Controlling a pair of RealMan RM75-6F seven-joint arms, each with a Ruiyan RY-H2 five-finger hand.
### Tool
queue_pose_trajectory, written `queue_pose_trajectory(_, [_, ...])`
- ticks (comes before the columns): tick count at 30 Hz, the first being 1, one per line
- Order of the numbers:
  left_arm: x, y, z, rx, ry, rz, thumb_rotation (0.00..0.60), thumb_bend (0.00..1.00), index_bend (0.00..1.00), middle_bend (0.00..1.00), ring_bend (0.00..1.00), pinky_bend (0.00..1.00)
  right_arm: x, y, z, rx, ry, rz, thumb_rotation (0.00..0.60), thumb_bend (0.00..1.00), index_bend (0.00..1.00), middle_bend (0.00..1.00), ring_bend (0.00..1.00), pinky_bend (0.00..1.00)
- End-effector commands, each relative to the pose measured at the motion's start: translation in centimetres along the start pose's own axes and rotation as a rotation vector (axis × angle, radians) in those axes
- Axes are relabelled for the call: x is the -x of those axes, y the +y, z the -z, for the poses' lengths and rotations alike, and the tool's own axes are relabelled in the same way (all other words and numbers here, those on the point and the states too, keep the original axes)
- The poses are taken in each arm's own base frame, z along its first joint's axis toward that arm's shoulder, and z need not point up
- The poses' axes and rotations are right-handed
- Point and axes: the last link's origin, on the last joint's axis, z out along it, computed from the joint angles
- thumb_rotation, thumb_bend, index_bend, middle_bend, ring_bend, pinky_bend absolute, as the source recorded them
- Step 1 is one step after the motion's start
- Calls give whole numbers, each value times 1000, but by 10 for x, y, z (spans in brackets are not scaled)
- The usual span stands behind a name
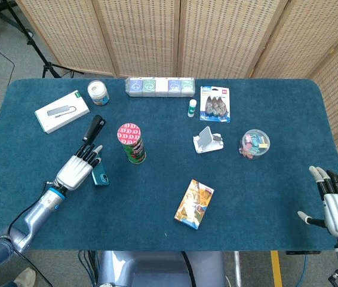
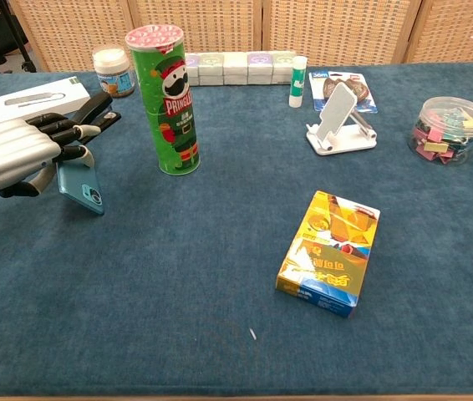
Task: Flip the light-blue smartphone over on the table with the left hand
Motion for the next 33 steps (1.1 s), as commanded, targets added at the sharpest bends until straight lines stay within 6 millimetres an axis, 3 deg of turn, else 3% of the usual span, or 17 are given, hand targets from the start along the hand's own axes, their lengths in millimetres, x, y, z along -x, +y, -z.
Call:
queue_pose_trajectory(1, [-3, -1, -2, 6, 10, -20, 600, 890, 502, 0, 0, 0, 0, 0, 0, 0, -1, -1, 600, 0, 0, 0, 0, 64])
queue_pose_trajectory(9, [-15, 2, -18, -8, 38, -45, 600, 859, 500, 0, 0, 0, 1, 0, 0, 0, -5, -2, 600, 0, 0, 0, 0, 64])
queue_pose_trajectory(11, [-20, 6, -25, -20, 62, -34, 600, 834, 458, 0, 0, 0, 0, 1, -1, 2, -5, -2, 600, 0, 0, 0, 0, 64])
queue_pose_trajectory(16, [-29, 12, -33, -63, 124, 3, 600, 742, 99, 0, 0, 0, 0, 1, -1, 6, -5, -7, 600, 0, 0, 0, 0, 64])
queue_pose_trajectory(18, [-30, 14, -36, -79, 135, 13, 600, 718, 18, 0, 0, 0, 0, 2, -1, 6, -8, -8, 600, 0, 0, 0, 0, 64])
queue_pose_trajectory(27, [-41, 11, -37, -136, 204, 119, 600, 694, 0, 0, 0, 0, -1, 2, 0, 7, -7, -14, 600, 0, 0, 0, 0, 64])
queue_pose_trajectory(33, [-57, -16, -8, -189, 284, 250, 600, 673, 0, 0, 0, 0, -3, 2, 0, 4, -8, -23, 600, 0, 0, 0, 0, 64])
